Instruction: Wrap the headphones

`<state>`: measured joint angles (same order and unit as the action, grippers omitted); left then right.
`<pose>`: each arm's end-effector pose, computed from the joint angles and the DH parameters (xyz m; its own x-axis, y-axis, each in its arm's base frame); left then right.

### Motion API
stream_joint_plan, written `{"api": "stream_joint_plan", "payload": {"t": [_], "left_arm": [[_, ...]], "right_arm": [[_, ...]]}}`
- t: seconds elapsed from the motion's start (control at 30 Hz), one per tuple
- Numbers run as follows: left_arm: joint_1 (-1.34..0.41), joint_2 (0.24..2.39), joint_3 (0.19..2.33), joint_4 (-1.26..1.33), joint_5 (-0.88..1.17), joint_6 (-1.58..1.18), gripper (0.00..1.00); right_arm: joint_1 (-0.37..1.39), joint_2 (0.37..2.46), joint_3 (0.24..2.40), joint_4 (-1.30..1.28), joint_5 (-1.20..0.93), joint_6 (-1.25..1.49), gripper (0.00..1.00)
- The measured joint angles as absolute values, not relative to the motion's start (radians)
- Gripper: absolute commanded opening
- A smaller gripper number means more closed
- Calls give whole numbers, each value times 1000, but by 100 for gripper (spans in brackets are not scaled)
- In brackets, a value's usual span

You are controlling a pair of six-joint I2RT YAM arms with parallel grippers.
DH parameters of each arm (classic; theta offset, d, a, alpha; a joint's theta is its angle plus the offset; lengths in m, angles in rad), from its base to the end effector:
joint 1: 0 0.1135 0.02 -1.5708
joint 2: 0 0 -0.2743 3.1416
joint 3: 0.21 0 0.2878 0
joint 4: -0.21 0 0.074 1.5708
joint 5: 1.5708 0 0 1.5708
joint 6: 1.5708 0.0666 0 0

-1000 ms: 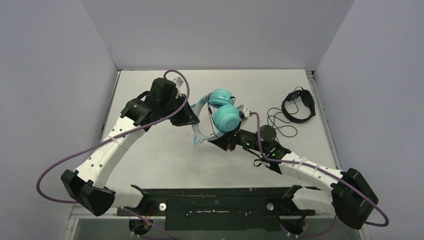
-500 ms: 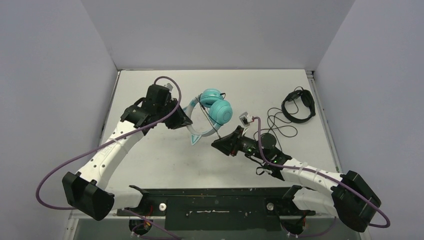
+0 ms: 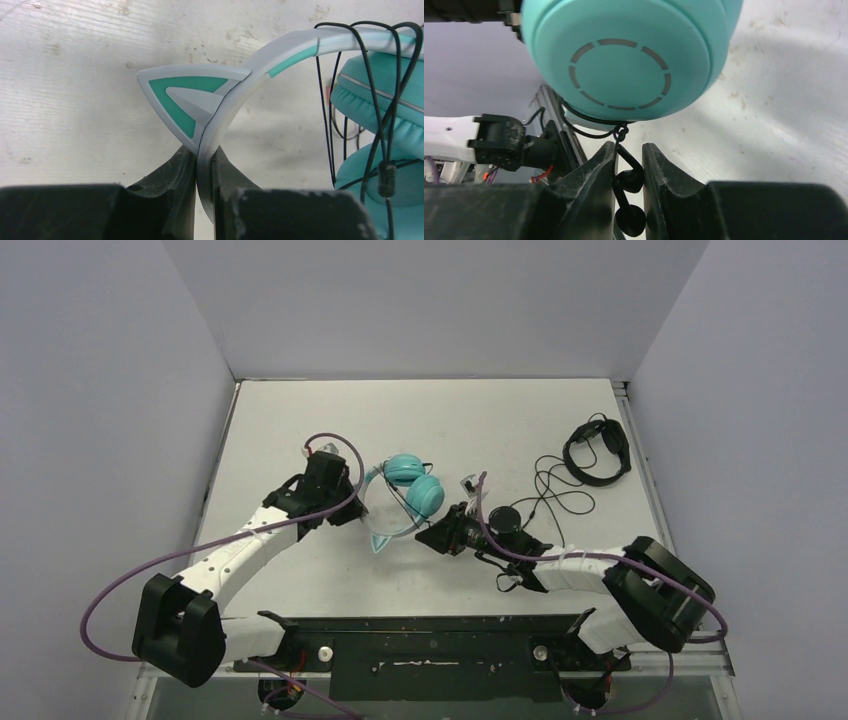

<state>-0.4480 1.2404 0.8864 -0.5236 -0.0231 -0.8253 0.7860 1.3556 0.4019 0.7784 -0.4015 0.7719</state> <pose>0.2762 -0.1310 0.2235 -0.7787 -0.4407 -0.4465 -0.2247 0.8604 -0.4575 0.1982 0.2352 0.1630 -0.7323 0.1754 -0.6581 -0.5756 0.3571 0.7357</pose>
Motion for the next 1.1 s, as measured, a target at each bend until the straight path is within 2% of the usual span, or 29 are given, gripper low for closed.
{"api": "stream_joint_plan", "payload": {"t": [0.2, 0.3, 0.4, 0.6, 0.77, 0.83, 0.93, 1.0, 1.07, 1.1], "left_arm": [[-448, 1298, 760, -353, -108, -797, 0], [-450, 1377, 739, -282, -128, -777, 0], [-452, 1464, 740, -233, -136, -761, 0], [-455, 1633, 854, -226, -136, -741, 0], [-468, 1712, 942, -228, -144, -722, 0], [-471, 1723, 956, -233, -163, -721, 1], [-479, 1739, 982, -253, -212, -711, 13], [-484, 1742, 990, -267, -236, -700, 33], [-490, 1742, 995, -278, -241, -683, 49], [-492, 1742, 999, -283, -243, -676, 54]], "right_arm": [[790, 1586, 393, 908, -364, 841, 0], [794, 1684, 392, 953, -347, 873, 6], [794, 1728, 415, 924, -336, 888, 17], [794, 1735, 473, 810, -311, 900, 17], [794, 1729, 538, 666, -291, 899, 34], [794, 1707, 553, 614, -290, 899, 50], [795, 1648, 554, 538, -281, 894, 63], [795, 1591, 554, 472, -265, 886, 71], [795, 1538, 554, 420, -243, 875, 77], [795, 1501, 554, 384, -226, 865, 80]]}}
